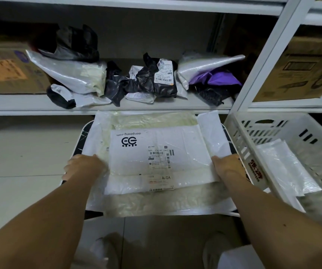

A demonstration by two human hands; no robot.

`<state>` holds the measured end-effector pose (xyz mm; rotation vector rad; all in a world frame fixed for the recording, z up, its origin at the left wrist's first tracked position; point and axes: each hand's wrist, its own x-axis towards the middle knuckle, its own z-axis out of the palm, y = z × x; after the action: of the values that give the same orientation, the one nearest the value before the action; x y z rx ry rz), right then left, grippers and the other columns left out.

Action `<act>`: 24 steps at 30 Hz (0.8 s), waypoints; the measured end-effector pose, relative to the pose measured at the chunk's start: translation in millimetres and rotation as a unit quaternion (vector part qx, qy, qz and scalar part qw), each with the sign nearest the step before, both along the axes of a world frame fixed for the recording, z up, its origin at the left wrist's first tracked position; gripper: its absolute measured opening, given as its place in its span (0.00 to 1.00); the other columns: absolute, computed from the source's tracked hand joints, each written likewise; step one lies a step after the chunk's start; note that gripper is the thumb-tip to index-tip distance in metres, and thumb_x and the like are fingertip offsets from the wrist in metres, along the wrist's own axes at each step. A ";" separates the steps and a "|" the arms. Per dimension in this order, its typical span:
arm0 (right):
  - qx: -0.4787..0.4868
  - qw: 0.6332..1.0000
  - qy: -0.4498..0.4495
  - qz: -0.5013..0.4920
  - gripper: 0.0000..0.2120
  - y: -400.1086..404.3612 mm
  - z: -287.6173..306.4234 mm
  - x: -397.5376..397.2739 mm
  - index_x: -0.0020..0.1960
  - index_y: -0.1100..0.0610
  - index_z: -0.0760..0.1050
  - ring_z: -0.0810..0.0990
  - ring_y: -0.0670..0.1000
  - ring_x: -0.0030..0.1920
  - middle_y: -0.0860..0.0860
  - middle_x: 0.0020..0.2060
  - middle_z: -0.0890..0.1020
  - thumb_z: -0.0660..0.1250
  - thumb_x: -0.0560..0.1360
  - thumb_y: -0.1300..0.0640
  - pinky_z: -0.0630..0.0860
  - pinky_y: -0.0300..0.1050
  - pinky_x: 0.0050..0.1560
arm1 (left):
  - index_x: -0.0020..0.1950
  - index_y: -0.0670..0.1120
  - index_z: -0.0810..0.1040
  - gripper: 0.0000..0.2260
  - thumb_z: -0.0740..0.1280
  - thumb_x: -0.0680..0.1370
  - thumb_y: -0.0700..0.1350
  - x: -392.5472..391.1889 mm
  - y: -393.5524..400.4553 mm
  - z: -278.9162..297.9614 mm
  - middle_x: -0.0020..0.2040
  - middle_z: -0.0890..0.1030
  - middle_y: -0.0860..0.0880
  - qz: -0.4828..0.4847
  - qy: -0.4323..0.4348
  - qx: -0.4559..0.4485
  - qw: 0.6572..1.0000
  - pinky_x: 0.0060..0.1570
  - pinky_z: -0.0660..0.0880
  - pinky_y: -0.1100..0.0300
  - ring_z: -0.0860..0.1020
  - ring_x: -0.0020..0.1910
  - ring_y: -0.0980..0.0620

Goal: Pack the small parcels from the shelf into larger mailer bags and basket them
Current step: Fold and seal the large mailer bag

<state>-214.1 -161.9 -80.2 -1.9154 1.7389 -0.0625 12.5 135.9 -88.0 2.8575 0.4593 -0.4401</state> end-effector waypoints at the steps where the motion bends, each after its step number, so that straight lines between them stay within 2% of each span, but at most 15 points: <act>1: -0.005 1.000 -0.001 -0.001 0.29 1.0 1.2 -0.1 0.67 0.64 0.63 0.75 0.63 0.58 0.61 0.59 0.76 0.63 0.75 0.45 0.73 0.56 0.57 | 0.72 0.36 0.62 0.32 0.57 0.78 0.59 -0.4 1.5 1.2 0.65 0.71 0.37 -0.007 -0.002 0.005 1.000 0.65 0.68 0.45 0.71 0.65 0.38; 4: -0.025 1.000 0.007 0.017 0.23 2.7 6.1 -3.9 0.67 0.64 0.67 0.78 0.62 0.54 0.61 0.57 0.78 0.60 0.78 0.49 0.74 0.52 0.51 | 0.64 0.39 0.72 0.22 0.59 0.78 0.54 -1.4 6.1 7.6 0.58 0.76 0.40 -0.050 0.011 0.012 0.999 0.59 0.72 0.49 0.75 0.58 0.40; 6: -0.042 0.998 0.024 0.042 0.16 5.2 12.3 -6.3 0.59 0.62 0.73 0.77 0.58 0.46 0.58 0.50 0.79 0.60 0.78 0.53 0.72 0.47 0.44 | 0.58 0.40 0.76 0.14 0.62 0.77 0.47 -3.3 7.0 15.4 0.53 0.78 0.41 -0.076 0.017 0.017 0.997 0.55 0.73 0.51 0.76 0.55 0.40; 8: -0.045 0.996 0.034 0.062 0.11 9.7 20.3 -8.3 0.54 0.61 0.74 0.75 0.57 0.43 0.56 0.46 0.78 0.60 0.77 0.54 0.71 0.46 0.42 | 0.57 0.40 0.77 0.12 0.63 0.76 0.43 -9.0 6.2 23.0 0.54 0.78 0.41 -0.075 0.004 0.027 0.997 0.54 0.72 0.51 0.76 0.56 0.40; 12: -0.023 0.994 0.051 0.094 0.15 22.5 37.1 -9.0 0.59 0.61 0.75 0.78 0.59 0.54 0.58 0.56 0.79 0.58 0.78 0.54 0.68 0.46 0.45 | 0.60 0.42 0.77 0.13 0.60 0.78 0.42 -28.0 6.2 36.4 0.58 0.76 0.43 -0.077 -0.034 0.075 0.994 0.58 0.70 0.53 0.72 0.61 0.43; 16: -0.017 0.995 0.014 0.100 0.15 43.9 55.4 -12.5 0.59 0.62 0.75 0.78 0.60 0.55 0.59 0.57 0.79 0.60 0.77 0.55 0.71 0.46 0.45 | 0.61 0.42 0.76 0.15 0.59 0.77 0.41 -44.0 14.7 53.2 0.59 0.76 0.43 -0.116 -0.063 0.068 0.989 0.58 0.72 0.53 0.73 0.61 0.43; 19: -0.049 0.991 0.001 0.126 0.13 64.2 70.5 -14.5 0.59 0.63 0.75 0.78 0.60 0.57 0.59 0.57 0.79 0.60 0.79 0.57 0.70 0.45 0.45 | 0.61 0.42 0.76 0.14 0.59 0.77 0.40 -58.7 16.5 68.9 0.58 0.77 0.43 -0.147 -0.078 0.056 0.984 0.57 0.74 0.53 0.75 0.60 0.43; 24: -0.099 0.978 0.003 0.186 0.13 88.5 92.7 -27.5 0.61 0.61 0.74 0.78 0.59 0.58 0.58 0.58 0.79 0.59 0.80 0.58 0.69 0.45 0.46 | 0.57 0.43 0.78 0.11 0.61 0.76 0.39 -83.4 22.2 100.1 0.54 0.79 0.45 -0.184 -0.109 0.052 0.976 0.51 0.75 0.56 0.78 0.55 0.45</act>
<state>-241.6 -73.4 12.5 -2.3586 1.3917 -0.0953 -70.9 158.1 12.1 3.0499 -0.0919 -0.1579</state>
